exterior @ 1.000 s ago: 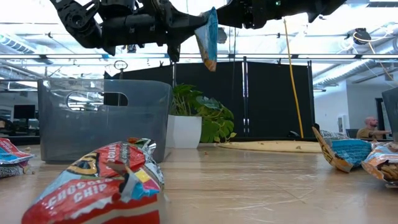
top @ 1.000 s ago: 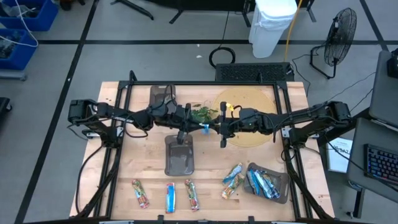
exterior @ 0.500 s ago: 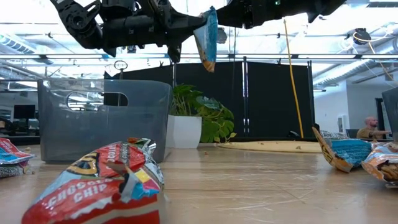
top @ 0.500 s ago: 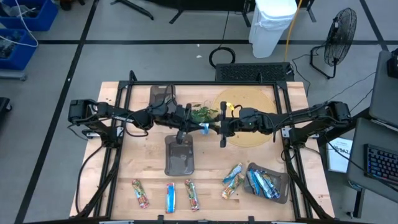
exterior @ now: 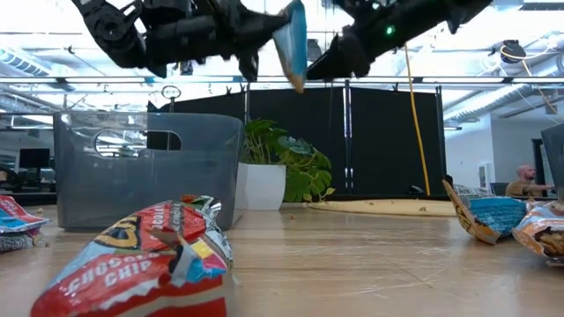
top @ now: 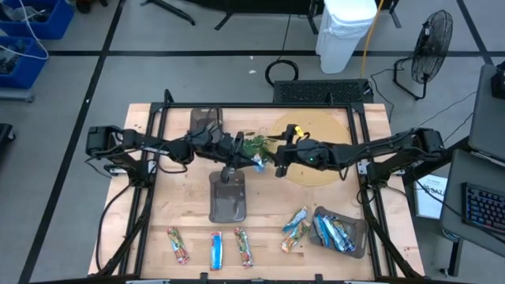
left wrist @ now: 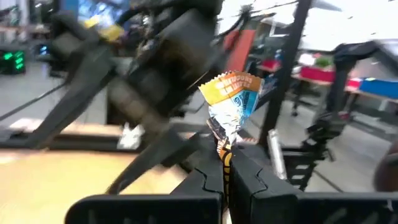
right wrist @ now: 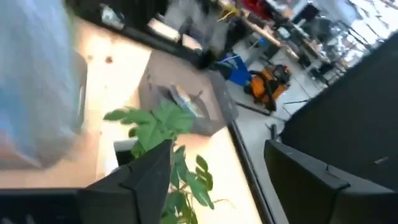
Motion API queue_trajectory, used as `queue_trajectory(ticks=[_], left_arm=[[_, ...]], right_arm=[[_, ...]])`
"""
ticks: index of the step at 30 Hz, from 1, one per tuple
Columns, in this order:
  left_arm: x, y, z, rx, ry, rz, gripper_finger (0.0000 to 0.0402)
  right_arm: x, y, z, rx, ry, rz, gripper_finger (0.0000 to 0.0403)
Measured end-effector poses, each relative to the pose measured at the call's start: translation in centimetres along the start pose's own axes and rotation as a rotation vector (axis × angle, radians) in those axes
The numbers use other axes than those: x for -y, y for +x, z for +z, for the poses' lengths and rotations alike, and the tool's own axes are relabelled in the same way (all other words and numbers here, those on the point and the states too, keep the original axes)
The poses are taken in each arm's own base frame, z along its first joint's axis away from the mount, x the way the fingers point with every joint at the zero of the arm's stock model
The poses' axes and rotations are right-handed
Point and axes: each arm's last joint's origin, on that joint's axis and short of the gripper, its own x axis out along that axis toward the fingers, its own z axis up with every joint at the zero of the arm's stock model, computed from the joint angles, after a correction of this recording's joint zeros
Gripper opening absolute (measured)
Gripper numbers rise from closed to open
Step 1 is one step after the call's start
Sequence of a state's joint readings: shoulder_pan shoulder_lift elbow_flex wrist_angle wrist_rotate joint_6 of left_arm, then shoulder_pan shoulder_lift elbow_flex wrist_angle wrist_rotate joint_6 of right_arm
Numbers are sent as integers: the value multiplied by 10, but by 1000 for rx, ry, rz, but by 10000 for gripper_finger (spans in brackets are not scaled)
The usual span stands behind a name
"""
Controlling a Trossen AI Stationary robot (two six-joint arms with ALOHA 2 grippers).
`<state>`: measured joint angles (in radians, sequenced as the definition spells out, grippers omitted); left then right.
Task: Pick and place Granola Bars by type
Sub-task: Put the top orange granola bar into the top black bin
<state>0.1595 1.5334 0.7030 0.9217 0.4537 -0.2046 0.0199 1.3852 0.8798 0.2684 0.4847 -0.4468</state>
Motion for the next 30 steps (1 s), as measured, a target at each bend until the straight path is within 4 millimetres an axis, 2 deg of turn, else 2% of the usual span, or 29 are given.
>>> queue_trajectory(ticks=[5, 9, 13, 20, 24, 30], left_arm=[[-3, -9, 11, -2, 24, 28, 1], [-5, -26, 20, -67, 47, 113, 1], [3, -46, 37, -125, 103, 211, 1], [23, -78, 57, -189, 186, 345, 1], [31, -95, 54, -167, 197, 376, 1], [34, -124, 39, -145, 196, 479, 1]], right_arm=[[-1, 0, -9, -117, 21, -60, 253], [-2, -2, -12, -151, 40, -49, 249], [-4, -5, -20, -176, 56, -25, 235], [4, -30, -45, -130, 165, 25, 209], [13, -51, -64, -39, 250, 25, 200], [23, -81, -91, 142, 390, 5, 199]])
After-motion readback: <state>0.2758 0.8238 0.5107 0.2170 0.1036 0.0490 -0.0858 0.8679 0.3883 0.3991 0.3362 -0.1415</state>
